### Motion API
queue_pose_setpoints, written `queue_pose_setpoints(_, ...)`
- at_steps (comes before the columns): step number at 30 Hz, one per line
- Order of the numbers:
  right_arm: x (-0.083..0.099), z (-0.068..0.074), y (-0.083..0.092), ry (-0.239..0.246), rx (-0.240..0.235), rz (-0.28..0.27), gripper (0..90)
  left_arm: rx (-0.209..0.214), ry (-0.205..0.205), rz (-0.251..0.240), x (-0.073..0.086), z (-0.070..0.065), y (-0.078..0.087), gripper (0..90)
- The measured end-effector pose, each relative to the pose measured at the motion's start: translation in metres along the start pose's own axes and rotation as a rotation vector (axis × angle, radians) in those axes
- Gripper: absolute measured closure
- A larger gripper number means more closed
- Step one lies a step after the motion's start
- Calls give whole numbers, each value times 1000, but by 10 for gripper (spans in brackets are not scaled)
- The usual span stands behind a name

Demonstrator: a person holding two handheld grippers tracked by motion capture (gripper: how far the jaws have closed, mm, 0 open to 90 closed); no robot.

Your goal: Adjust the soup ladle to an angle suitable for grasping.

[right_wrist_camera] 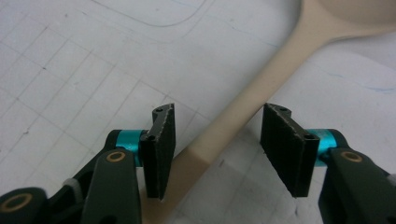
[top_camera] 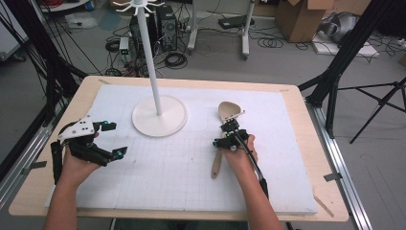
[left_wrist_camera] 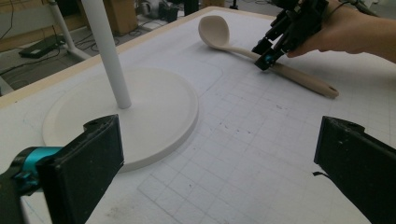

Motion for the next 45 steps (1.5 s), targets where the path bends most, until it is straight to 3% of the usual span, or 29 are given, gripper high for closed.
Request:
queue_pose_setpoints(12,14,-11,10,-25,-6,0,590,-1,-7,2,0,-1,-1,17)
queue_pose_setpoints(22,30,-20,21,13,23,8,711,-8,-3,1,0,1,1,17)
queue_pose_setpoints(28,39,-21,26,26,-6,-22,758,-9,-3,2,0,1,0,18)
queue_pose_setpoints(32,42,-18,28,69,-24,-22,773,-12,-6,2,0,1,1,17)
queue_pose_setpoints(45,47,-5,33,197,-191,-43,774,-11,-5,0,-1,1,2,18)
Point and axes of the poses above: each handheld gripper's, and its own axes: y roughly backward along the jaws, x roughly out of its underside, z roughly to its left, the point moved 6 cm from there along -y, roughly forward along the jaws, and after that the axes turned 14 degrees about y, right-handed, at the moved point
